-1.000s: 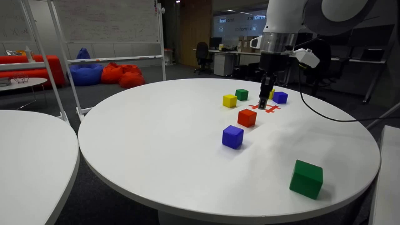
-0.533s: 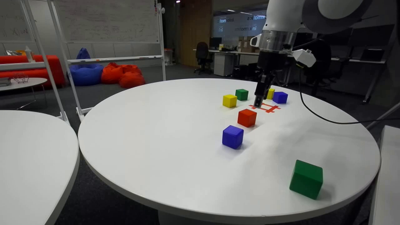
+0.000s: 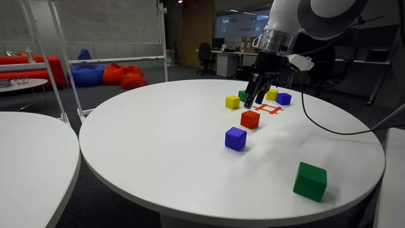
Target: Unstack all the toy blocks then put the orange block in the marked zone
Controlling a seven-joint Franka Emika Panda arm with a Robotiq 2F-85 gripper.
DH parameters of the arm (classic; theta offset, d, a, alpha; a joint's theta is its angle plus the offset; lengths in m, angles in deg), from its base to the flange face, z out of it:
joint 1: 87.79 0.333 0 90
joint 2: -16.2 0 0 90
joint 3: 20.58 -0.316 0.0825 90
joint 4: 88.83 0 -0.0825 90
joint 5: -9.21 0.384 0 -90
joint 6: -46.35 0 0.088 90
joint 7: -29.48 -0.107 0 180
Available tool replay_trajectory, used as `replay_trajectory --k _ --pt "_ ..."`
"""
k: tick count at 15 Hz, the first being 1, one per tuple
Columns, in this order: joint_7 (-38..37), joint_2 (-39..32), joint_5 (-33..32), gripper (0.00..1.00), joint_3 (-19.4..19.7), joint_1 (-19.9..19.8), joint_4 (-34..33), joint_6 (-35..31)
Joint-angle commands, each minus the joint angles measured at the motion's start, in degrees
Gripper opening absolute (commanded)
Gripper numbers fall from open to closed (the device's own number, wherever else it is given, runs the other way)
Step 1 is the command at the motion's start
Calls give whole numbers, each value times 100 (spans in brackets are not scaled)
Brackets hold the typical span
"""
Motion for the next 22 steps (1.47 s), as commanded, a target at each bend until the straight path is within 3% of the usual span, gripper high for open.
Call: replay_trajectory --k 1,22 --pt "-7 -8 -32 100 -47 -41 -6 14" --pt "-1066 222 533 100 346 -388 207 -220"
